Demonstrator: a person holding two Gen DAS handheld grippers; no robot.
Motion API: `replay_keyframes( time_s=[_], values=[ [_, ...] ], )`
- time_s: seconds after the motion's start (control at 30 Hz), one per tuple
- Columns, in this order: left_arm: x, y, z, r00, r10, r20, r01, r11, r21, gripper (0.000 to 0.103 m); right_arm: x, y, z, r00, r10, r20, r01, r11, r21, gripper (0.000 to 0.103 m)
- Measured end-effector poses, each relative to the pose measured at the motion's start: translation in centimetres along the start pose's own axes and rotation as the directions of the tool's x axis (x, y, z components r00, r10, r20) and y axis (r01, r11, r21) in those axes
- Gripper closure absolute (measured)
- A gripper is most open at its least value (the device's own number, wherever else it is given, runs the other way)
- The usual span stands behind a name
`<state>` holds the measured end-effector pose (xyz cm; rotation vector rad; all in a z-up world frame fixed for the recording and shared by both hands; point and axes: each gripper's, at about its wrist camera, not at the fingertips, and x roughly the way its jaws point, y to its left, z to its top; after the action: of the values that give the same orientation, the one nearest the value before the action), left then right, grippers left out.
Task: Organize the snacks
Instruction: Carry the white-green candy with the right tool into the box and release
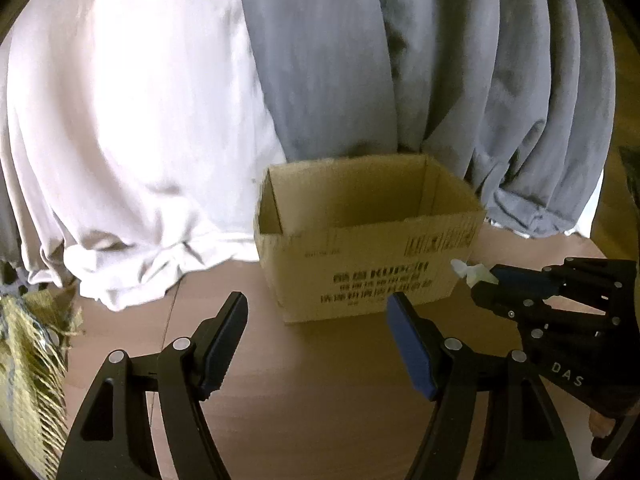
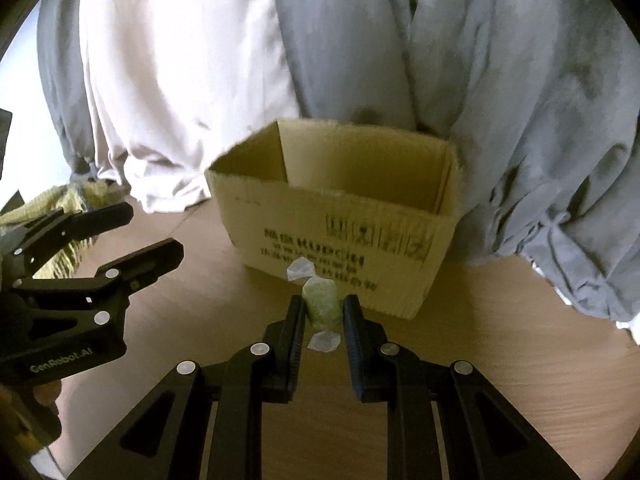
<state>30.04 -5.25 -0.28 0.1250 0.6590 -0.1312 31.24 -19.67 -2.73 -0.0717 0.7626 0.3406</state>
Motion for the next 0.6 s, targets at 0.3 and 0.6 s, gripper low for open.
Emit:
replay_keyframes(
  time_s=[0.3, 0.6],
  values=[
    [-1.4, -0.2, 2.5, 0.996, 0.019, 0.086, -0.021, 0.999, 0.026, 0.024, -2.9, -0.2, 2.3, 0.994, -0.042, 0.102, 0.041, 0.999, 0.01, 0.082],
    [-1.2, 0.6, 5.6, 0.99, 0.007, 0.139, -0.01, 1.0, 0.021, 0.009, -3.6, -0.8, 4.9, 0.984, -0.068, 0.165, 0.065, 0.998, 0.021, 0.082]
  ],
)
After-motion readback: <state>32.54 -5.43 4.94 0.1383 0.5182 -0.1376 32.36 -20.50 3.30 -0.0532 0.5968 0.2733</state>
